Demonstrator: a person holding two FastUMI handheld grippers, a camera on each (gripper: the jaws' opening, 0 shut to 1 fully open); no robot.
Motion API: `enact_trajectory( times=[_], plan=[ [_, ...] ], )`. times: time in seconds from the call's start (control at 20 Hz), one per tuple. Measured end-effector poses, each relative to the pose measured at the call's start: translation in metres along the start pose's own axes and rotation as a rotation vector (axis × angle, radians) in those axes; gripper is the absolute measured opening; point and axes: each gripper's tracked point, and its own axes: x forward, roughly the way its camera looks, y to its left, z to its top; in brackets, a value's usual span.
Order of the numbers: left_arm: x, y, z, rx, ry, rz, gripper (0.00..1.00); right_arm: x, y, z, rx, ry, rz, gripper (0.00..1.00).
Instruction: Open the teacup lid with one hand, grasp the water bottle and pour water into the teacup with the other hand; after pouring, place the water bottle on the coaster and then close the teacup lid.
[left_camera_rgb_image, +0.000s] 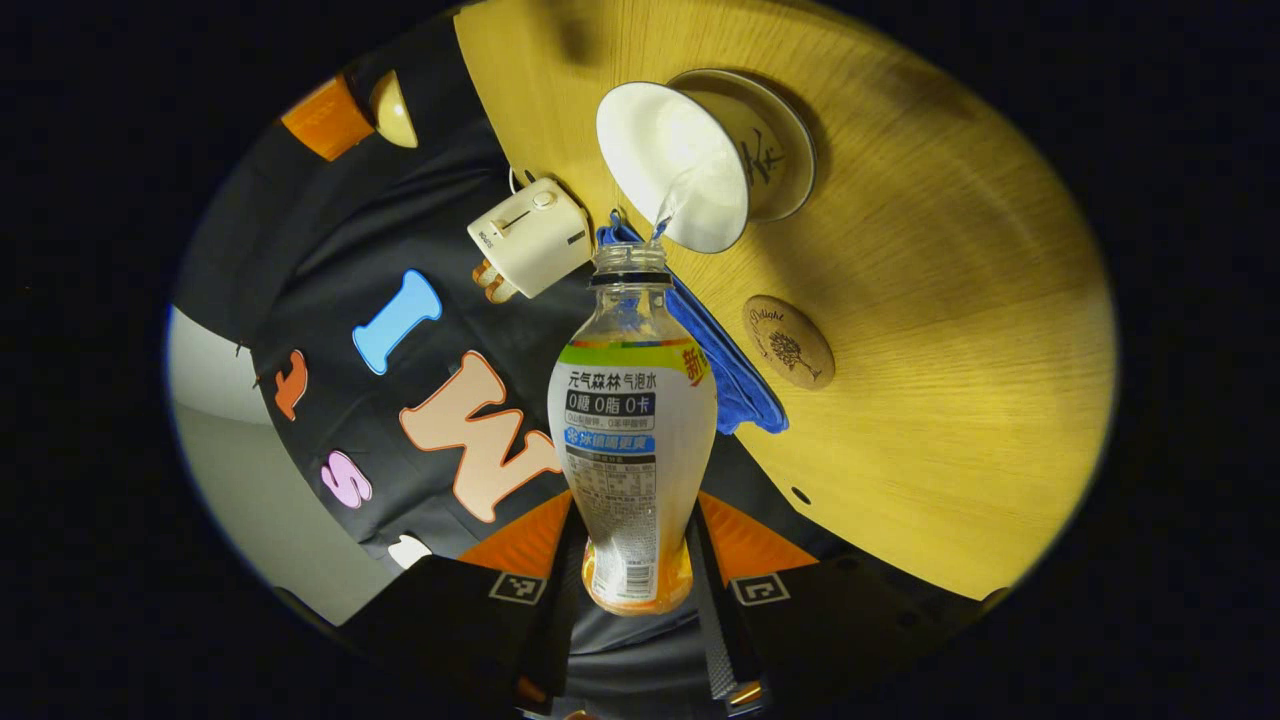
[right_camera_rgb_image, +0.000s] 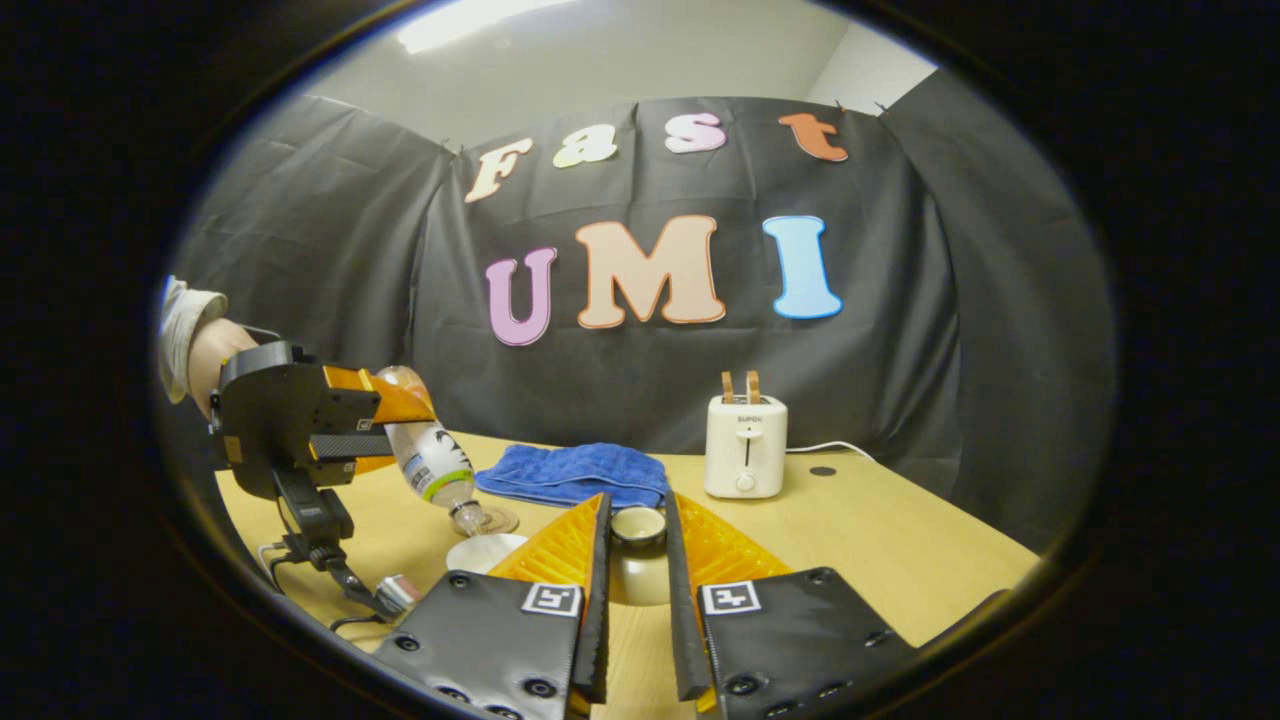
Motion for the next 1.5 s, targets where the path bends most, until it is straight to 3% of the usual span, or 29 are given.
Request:
enact_trajectory(
  times=[0.65,1.1,1.5],
  plan=[
    [-0.002,0.010,0.001,0.046,-0.015,0.041,0.52,0.000,-0.002,0.001,0.009,0.000,-0.002,0.29],
    [0.002,-0.009,0.022,0.052,-0.072,-0.001,0.52,0.000,0.000,-0.001,0.006,0.004,0.000,0.29],
    [0.002,-0.042,0.041,-0.250,-0.160,-0.114,0.52,0.002,0.001,-0.002,0.010,0.006,0.003,0.29]
  ],
)
